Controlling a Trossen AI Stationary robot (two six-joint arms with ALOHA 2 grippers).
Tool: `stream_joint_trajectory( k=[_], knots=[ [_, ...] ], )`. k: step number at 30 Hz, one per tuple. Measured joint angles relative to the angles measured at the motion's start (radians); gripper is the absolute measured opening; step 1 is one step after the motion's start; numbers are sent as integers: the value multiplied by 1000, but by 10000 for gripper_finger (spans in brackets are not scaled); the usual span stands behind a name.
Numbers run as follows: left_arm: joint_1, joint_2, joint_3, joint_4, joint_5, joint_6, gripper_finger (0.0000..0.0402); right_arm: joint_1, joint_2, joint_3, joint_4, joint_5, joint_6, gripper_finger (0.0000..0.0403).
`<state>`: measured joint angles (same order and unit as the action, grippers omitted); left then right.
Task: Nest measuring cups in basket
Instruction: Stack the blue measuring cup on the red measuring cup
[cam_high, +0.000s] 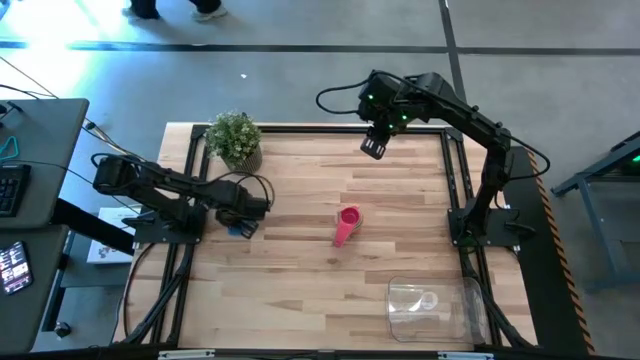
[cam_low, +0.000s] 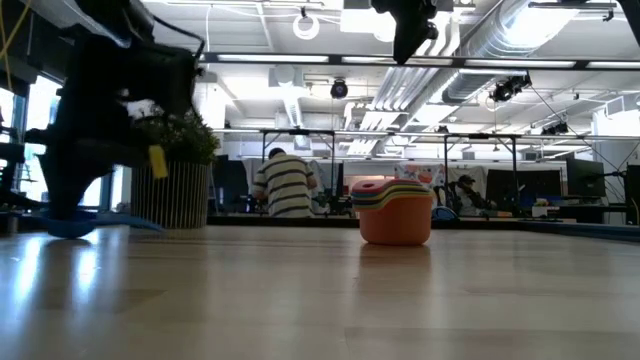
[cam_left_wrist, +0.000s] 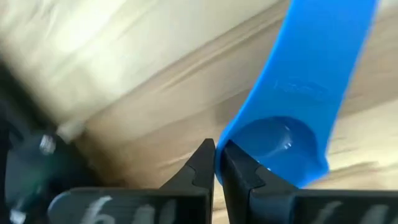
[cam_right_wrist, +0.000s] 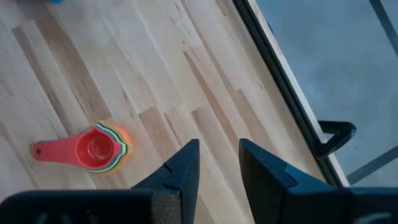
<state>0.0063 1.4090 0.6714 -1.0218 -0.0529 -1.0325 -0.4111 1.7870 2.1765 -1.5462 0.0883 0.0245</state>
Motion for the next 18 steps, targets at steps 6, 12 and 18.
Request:
stream_joint_trajectory(
  k=[6, 12, 18],
  knots=[
    [0, 0, 112, 1, -48, 204, 4, 27, 0, 0, -24, -9, 79, 103],
    [0, 0, 249, 1, -92, 442, 3, 82, 0, 0, -24, -105, 164, 103],
    [0, 0, 391, -2, -93, 693, 3, 158, 0, 0, -25, -150, 293, 103]
  ],
)
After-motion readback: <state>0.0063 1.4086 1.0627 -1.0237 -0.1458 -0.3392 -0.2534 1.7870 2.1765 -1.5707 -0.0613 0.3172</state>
